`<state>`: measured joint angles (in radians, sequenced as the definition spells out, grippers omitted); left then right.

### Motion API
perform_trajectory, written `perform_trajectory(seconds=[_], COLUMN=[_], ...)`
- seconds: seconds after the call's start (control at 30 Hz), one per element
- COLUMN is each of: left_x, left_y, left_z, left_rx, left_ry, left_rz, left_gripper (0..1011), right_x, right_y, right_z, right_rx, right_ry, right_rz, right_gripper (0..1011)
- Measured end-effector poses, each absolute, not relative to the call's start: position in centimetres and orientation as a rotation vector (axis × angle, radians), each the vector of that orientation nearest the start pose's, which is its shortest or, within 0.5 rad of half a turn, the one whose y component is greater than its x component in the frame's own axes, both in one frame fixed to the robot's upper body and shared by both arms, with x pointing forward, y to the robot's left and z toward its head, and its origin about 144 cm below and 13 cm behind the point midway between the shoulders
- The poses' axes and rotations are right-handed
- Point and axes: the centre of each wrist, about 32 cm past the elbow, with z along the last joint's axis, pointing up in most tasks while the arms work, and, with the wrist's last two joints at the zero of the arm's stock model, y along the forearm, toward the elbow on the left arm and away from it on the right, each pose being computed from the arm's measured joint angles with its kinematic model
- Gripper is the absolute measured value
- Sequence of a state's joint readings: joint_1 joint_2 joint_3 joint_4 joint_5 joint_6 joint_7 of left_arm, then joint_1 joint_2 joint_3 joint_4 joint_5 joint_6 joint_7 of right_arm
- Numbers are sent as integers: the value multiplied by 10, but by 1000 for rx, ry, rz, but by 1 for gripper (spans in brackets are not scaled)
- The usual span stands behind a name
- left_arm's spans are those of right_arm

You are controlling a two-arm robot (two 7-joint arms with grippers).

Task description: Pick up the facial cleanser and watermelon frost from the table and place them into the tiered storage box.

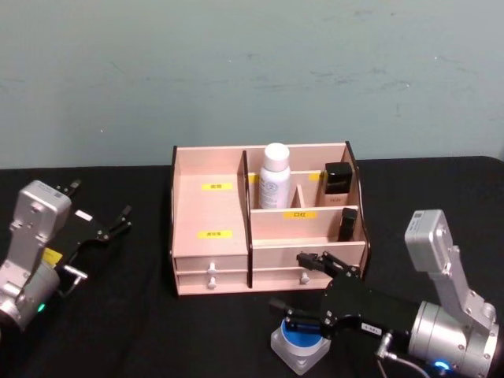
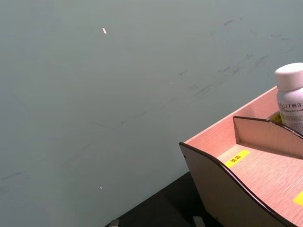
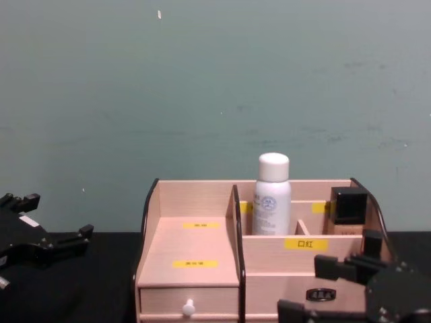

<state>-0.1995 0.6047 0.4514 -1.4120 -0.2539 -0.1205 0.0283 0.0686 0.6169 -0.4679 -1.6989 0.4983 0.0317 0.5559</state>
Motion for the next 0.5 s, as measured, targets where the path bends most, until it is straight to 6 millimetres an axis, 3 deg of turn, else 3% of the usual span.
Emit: perform_trajectory(seconds=[0.5], left_x=[489], left_y=[310], left_z=[1140], left_rx=[304], left_ry=[-285], left_rz=[1248], left_gripper=[1010], right_x=[435], right_y=[-249], right_z=[1146], right_rx=[-151], right_ry=[105], right_rz=[-526], right_gripper=[1000])
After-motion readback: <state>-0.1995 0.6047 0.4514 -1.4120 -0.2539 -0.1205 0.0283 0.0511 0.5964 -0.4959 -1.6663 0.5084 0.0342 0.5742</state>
